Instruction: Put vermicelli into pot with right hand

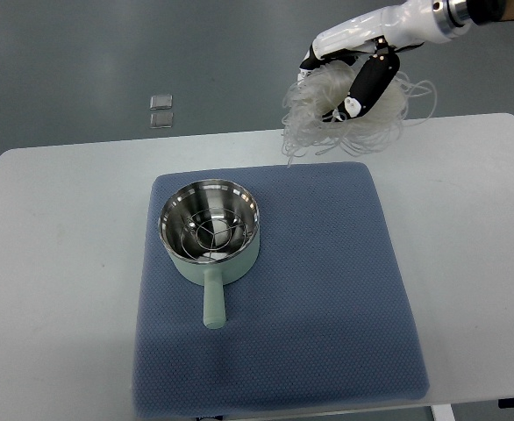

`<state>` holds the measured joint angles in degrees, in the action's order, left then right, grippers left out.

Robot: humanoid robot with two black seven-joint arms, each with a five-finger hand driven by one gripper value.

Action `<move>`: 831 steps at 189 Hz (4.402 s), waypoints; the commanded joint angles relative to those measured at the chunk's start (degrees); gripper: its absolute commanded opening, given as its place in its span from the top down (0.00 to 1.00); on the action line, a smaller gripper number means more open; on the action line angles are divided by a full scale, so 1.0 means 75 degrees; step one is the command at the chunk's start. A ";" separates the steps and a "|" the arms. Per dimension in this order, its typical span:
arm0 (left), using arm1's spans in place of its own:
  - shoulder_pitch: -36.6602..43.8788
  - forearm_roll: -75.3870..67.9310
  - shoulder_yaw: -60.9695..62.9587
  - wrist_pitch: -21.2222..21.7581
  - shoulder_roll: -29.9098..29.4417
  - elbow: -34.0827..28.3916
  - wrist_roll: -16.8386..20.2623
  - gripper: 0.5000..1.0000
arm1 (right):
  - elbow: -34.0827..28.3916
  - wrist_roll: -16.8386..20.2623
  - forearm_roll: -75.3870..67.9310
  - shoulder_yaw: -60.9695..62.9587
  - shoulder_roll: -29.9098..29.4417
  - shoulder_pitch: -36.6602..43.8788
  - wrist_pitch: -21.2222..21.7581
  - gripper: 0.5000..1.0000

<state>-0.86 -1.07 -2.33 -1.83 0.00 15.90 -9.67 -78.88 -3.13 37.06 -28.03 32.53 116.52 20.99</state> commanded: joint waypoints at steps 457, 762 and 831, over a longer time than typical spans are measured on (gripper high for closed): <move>-0.0002 -0.0010 0.0029 -0.0014 0.0000 -0.0233 0.0000 0.00 | 0.4014 -0.0285 -0.0899 0.6011 -0.3118 -0.5880 0.0295 0.14; 0.0009 0.0002 0.0017 -0.0014 0.0000 -0.0128 -0.0011 0.00 | 0.4330 -0.1586 -0.2715 1.2363 -0.3598 -1.0110 -0.1498 0.14; 0.0009 0.0002 0.0029 0.0009 0.0000 -0.0139 -0.0011 0.00 | 0.4612 -0.1657 -0.3910 1.2445 -0.3657 -1.0626 -0.1287 0.14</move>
<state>-0.79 -1.04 -2.19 -1.84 0.00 14.95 -9.76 -44.44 -15.56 8.24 65.49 5.17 37.57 10.35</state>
